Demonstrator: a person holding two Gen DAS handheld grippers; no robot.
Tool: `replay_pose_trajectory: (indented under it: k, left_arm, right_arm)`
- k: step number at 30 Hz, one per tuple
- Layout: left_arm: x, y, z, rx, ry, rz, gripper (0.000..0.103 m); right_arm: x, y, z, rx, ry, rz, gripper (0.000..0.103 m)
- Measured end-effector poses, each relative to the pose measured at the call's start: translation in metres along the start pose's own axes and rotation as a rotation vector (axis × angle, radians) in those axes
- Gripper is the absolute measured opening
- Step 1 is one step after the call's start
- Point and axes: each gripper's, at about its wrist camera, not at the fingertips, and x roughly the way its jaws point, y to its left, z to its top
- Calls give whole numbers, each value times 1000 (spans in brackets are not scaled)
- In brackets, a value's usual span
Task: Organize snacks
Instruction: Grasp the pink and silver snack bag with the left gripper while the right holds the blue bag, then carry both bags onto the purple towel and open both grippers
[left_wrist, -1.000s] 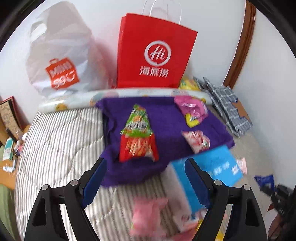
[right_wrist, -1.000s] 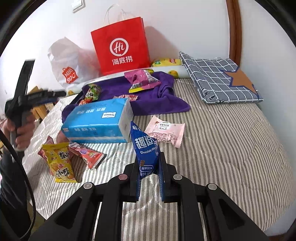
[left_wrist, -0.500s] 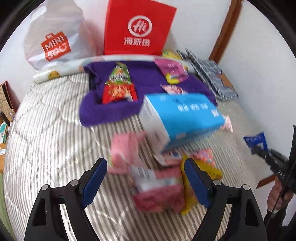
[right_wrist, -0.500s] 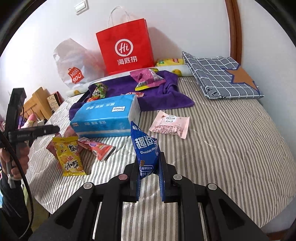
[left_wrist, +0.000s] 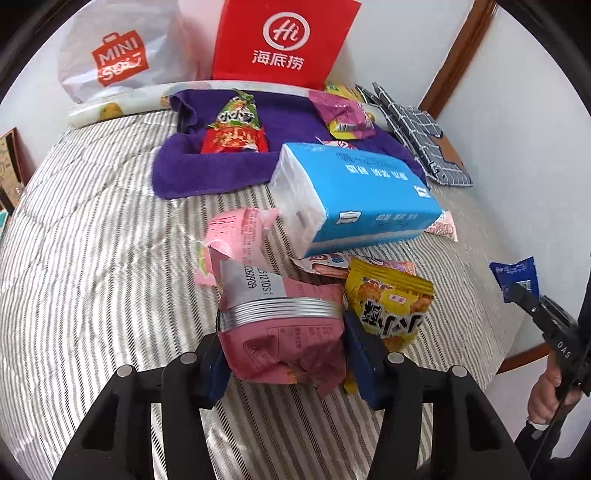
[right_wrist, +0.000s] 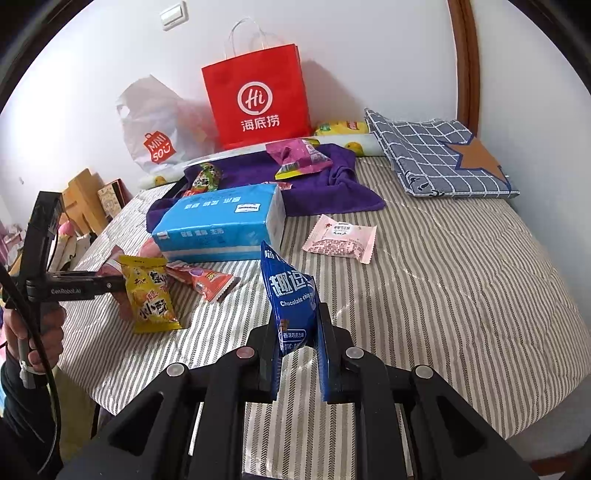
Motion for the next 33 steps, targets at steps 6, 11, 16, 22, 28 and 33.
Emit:
replay_pose_trajectory:
  k: [6,11,16,22,28,33]
  left_arm:
    - [-23,3,-5,0,-48,18,52]
    - [-39,6,-5,-13,-93,11,52]
    - [-52,2,2,-20,-159,-15,52]
    - [-59,-17,17,14,-220,-45,52]
    - [-52,-31,43,40,-249,-67,52]
    - [-42,-39,66,81,-282,-16,52]
  right_arm:
    - [-2,6,2,-2,-8,9,16]
    - [-3,13,6,-9,-9,-4,16]
    - [-5,21,16,-31,-23,-15,16]
    - [-2,31,39,-54,-46,-25,16]
    - [7,39,75,-64,-93,-20,16]
    - [21,44,105,-72,-126,-12,16]
